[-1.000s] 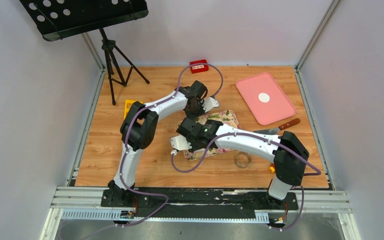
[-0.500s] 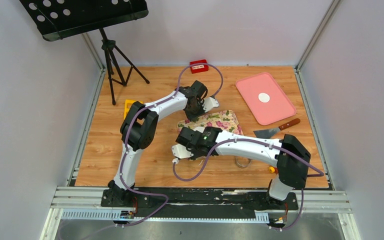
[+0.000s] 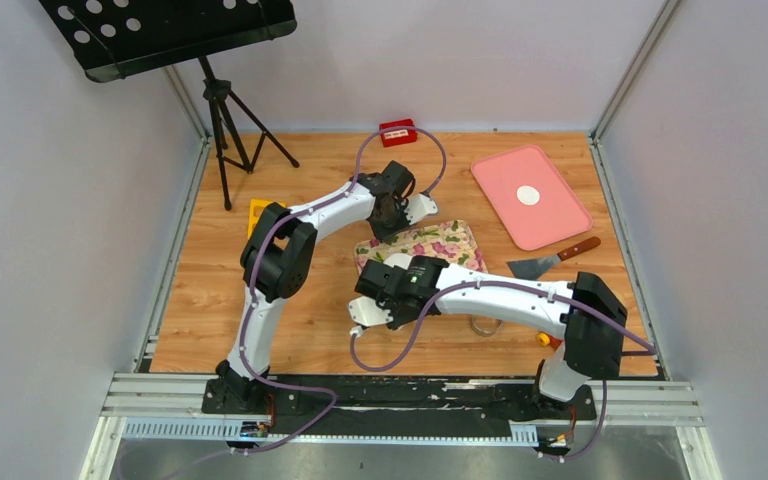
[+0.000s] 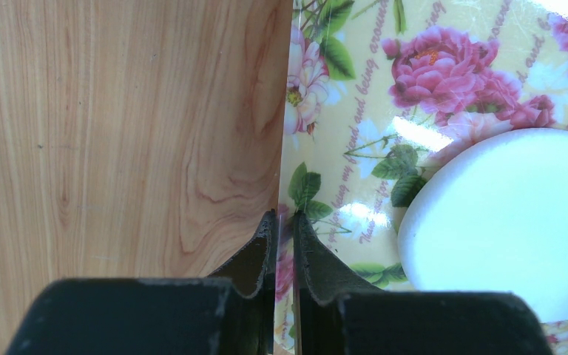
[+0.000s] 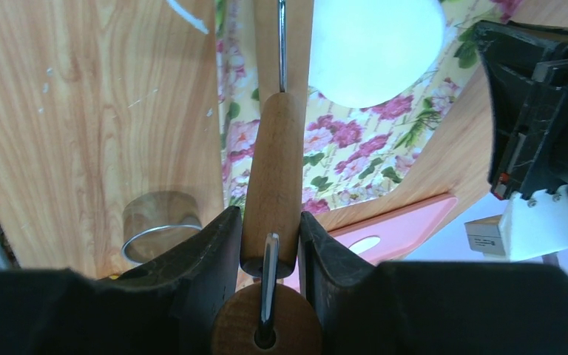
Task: Roll out the dumpling wrappers from the dough
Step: Flatten out the dough on the work surface.
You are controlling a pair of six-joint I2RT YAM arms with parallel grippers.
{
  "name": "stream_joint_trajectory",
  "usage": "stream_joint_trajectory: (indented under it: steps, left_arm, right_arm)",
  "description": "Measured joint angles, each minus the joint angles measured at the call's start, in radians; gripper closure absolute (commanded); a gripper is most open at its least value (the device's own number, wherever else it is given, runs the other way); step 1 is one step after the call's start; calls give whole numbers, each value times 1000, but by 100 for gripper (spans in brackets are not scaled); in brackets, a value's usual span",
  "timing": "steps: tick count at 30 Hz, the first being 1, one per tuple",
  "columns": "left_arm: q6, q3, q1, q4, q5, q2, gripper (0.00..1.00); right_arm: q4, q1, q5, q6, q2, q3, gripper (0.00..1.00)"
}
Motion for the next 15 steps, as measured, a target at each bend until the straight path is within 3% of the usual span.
stream_joint_trajectory:
  steps: [9, 15]
  left_arm:
    - [0, 0, 0, 0, 0, 0, 100]
    - [0, 1, 0, -1, 0, 0, 100]
  right_arm:
    - [-98, -88, -44, 63, -3, 143, 100]
    - [-90, -346, -206, 182, -1, 319, 100]
